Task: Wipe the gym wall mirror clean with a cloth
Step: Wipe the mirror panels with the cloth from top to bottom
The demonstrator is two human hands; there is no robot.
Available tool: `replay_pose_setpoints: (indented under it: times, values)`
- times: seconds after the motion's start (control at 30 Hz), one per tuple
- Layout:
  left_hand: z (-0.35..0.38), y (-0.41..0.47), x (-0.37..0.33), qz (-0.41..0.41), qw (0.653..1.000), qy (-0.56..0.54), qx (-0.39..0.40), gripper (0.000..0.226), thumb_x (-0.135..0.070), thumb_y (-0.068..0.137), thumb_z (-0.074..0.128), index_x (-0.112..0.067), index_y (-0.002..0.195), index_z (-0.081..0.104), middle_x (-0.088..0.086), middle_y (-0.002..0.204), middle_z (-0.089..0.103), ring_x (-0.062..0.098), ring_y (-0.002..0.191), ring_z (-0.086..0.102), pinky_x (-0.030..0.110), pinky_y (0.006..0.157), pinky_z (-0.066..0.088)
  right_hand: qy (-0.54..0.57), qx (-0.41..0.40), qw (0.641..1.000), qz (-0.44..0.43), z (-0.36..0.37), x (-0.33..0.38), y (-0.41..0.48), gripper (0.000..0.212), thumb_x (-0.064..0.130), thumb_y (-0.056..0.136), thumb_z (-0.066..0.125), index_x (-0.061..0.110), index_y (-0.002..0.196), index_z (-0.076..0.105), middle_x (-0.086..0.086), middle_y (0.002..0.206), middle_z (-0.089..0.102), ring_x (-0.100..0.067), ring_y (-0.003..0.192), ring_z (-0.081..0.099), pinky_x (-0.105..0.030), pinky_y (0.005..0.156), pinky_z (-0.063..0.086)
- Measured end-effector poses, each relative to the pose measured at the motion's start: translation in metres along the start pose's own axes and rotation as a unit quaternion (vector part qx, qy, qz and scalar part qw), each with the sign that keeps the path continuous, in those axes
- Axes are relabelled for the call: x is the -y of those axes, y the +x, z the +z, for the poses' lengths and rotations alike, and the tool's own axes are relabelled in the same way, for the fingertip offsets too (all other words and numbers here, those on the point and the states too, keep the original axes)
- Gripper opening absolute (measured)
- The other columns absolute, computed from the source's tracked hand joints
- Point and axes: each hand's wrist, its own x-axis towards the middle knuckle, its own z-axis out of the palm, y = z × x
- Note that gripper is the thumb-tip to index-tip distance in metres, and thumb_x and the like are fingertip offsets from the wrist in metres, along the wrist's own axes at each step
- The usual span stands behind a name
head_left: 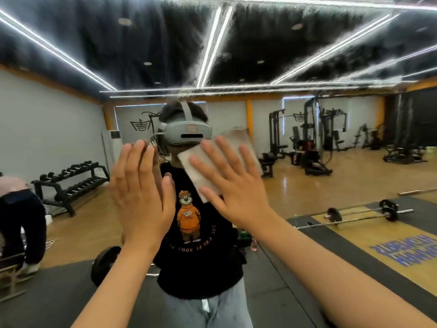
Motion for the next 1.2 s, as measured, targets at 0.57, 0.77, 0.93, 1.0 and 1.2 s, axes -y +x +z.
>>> replay_pose_setpoints:
  times: [0.57,0.77,0.93,1.0,1.2]
  values:
    - [0.002,-0.003,0.002,0.012,0.998,-0.048,-0.028,0.052,-0.026,0.097,0.039,-0.005,0.146,0.036,0.009,0.154,0.030,0.025,0.146,0.020,0.039,0.122,0.012,0.098,-0.006,0.951,0.292,0.003,0.042,-0.019,0.059,0.045,0.105,0.016,0.025,0.159,0.002,-0.008,0.166,-0.007,-0.027,0.153,-0.012,-0.054,0.120,-0.012]
    - [0.000,-0.002,0.006,0.035,0.998,-0.040,-0.015,0.050,-0.024,0.099,0.038,-0.006,0.145,0.038,0.014,0.155,0.034,0.026,0.147,0.019,0.043,0.122,0.012,0.082,0.050,0.993,0.064,0.019,0.095,-0.055,0.056,0.037,0.103,0.036,0.028,0.156,0.020,0.002,0.166,0.012,-0.021,0.154,0.006,-0.050,0.123,0.007]
    - [-0.002,0.000,0.006,0.060,0.998,-0.019,0.009,0.053,-0.025,0.097,0.041,-0.007,0.146,0.036,0.013,0.155,0.033,0.026,0.147,0.018,0.041,0.123,0.009,0.034,0.036,0.998,0.047,0.018,0.022,-0.107,0.050,0.040,0.106,0.029,0.033,0.155,0.025,0.003,0.165,0.015,-0.021,0.153,0.012,-0.047,0.123,0.007]
    - [-0.003,-0.003,0.000,0.072,0.997,-0.001,0.018,0.055,-0.024,0.095,0.044,-0.007,0.146,0.036,0.011,0.155,0.029,0.026,0.147,0.017,0.039,0.123,0.005,-0.001,0.033,0.997,0.074,0.017,-0.016,-0.128,0.053,0.041,0.106,0.026,0.033,0.157,0.016,0.003,0.167,0.003,-0.022,0.153,0.006,-0.049,0.123,0.007]
    - [0.013,-0.055,-0.034,0.098,0.991,0.027,0.088,0.066,-0.024,0.092,0.055,-0.005,0.151,0.033,0.014,0.160,0.025,0.024,0.151,0.009,0.039,0.125,0.000,-0.012,0.036,0.959,0.282,-0.001,-0.092,-0.156,0.054,0.041,0.107,0.015,0.030,0.158,0.002,-0.008,0.166,0.009,-0.028,0.152,0.006,-0.061,0.119,0.013]
